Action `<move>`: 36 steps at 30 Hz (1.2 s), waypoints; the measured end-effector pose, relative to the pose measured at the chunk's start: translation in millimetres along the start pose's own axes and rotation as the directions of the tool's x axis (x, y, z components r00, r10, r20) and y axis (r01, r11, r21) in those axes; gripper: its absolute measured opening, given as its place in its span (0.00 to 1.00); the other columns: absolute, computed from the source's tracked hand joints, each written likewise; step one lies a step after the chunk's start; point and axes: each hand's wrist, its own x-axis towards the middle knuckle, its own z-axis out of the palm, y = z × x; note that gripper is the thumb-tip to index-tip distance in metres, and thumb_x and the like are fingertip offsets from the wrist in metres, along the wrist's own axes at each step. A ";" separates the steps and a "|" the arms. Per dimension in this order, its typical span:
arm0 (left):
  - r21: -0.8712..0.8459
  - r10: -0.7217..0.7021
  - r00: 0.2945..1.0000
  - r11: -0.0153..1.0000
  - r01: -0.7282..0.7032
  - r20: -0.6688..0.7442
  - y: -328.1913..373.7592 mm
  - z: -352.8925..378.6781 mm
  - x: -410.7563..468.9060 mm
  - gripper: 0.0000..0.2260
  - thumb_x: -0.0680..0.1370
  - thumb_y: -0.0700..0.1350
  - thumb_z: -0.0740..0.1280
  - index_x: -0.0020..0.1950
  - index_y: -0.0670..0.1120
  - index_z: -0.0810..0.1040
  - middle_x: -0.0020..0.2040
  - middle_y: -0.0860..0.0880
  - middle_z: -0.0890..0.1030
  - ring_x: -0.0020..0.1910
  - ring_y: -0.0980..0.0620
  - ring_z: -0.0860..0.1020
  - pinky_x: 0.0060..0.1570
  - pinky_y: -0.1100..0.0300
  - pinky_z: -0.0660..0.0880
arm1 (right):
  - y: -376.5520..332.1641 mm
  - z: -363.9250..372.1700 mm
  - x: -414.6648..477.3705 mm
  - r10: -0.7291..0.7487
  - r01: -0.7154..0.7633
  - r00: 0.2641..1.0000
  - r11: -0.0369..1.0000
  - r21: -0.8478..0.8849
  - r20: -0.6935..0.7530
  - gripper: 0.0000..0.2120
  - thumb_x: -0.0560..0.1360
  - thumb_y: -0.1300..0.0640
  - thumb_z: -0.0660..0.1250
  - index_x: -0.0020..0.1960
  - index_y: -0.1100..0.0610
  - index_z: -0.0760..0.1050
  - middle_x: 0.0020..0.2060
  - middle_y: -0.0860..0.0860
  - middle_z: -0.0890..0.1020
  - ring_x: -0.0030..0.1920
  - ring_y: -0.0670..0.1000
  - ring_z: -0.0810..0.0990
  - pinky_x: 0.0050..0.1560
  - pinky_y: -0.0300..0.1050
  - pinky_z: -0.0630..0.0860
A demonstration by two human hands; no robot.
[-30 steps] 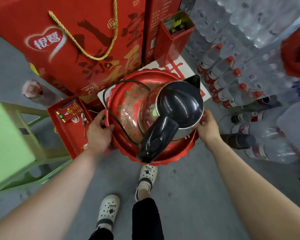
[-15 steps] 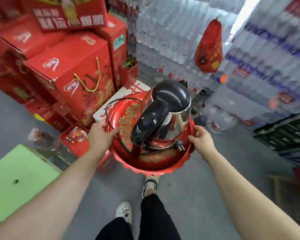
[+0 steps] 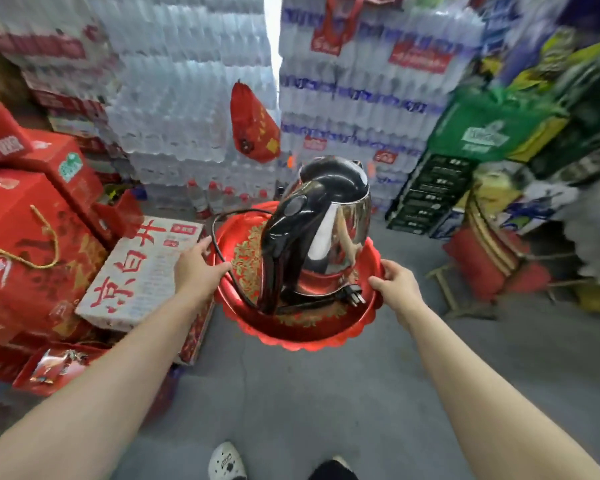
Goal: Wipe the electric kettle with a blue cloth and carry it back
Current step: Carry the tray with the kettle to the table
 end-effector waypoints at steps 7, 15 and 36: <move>-0.018 0.147 0.977 0.989 -0.146 0.156 116.3 136.0 -47.5 0.32 0.66 0.46 0.78 0.70 0.48 0.76 0.56 0.42 0.84 0.56 0.43 0.81 0.60 0.48 0.76 | 95.3 -154.9 7.0 0.107 -0.101 0.974 0.994 0.039 -0.200 0.21 0.75 0.65 0.70 0.68 0.57 0.78 0.43 0.52 0.81 0.43 0.53 0.80 0.44 0.46 0.78; -0.101 0.277 0.899 0.961 -0.258 0.340 247.0 311.2 -112.5 0.31 0.67 0.42 0.78 0.70 0.47 0.75 0.56 0.45 0.84 0.57 0.45 0.81 0.63 0.49 0.75 | 206.8 -329.8 11.4 0.248 -0.197 0.890 0.966 0.169 -0.382 0.21 0.75 0.63 0.69 0.67 0.55 0.79 0.45 0.55 0.83 0.40 0.53 0.83 0.38 0.43 0.80; -0.125 0.408 0.575 0.876 -0.466 0.709 548.4 735.9 -162.6 0.34 0.67 0.46 0.80 0.72 0.49 0.73 0.61 0.48 0.80 0.60 0.47 0.78 0.65 0.49 0.73 | 403.4 -621.5 121.2 0.569 -0.346 0.492 0.822 0.451 -0.659 0.17 0.73 0.66 0.71 0.60 0.54 0.83 0.50 0.68 0.84 0.44 0.67 0.82 0.52 0.63 0.81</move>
